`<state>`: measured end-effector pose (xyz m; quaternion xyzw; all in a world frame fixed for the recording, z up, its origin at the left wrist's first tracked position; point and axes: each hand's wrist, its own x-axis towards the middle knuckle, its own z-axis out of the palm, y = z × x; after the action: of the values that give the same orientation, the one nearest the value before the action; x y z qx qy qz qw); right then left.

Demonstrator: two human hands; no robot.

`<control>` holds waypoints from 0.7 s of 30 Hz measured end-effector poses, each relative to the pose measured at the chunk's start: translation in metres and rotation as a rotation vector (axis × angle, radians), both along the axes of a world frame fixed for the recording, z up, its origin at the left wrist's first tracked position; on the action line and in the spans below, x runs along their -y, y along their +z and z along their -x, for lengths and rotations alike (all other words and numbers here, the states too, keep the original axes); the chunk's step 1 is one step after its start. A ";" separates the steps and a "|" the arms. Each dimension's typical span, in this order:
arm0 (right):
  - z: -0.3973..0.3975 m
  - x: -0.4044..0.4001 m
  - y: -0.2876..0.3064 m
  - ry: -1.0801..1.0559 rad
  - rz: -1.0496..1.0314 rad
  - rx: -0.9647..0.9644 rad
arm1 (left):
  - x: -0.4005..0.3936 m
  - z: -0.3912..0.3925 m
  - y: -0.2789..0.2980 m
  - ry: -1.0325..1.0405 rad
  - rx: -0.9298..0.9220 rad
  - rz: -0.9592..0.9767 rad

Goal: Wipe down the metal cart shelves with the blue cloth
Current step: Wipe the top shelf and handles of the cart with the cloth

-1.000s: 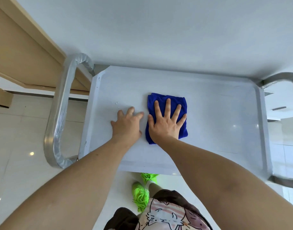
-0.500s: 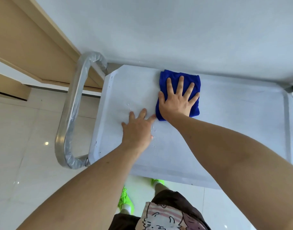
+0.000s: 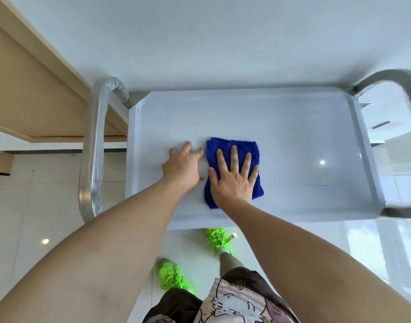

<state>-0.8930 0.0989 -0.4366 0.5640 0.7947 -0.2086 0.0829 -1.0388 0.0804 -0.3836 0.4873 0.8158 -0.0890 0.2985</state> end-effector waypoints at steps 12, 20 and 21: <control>-0.008 0.124 0.018 -0.046 0.044 0.016 | 0.018 0.003 0.003 -0.077 -0.020 -0.174; -0.003 0.127 0.011 0.092 0.016 0.062 | 0.077 0.054 -0.009 0.080 -0.057 -0.235; 0.002 0.122 0.011 0.112 0.005 0.057 | 0.079 0.061 -0.007 0.086 -0.069 -0.205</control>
<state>-0.8948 -0.0234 -0.4261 0.5243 0.8216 -0.1896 0.1187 -1.0994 0.0009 -0.3909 0.4764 0.8505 -0.0089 0.2226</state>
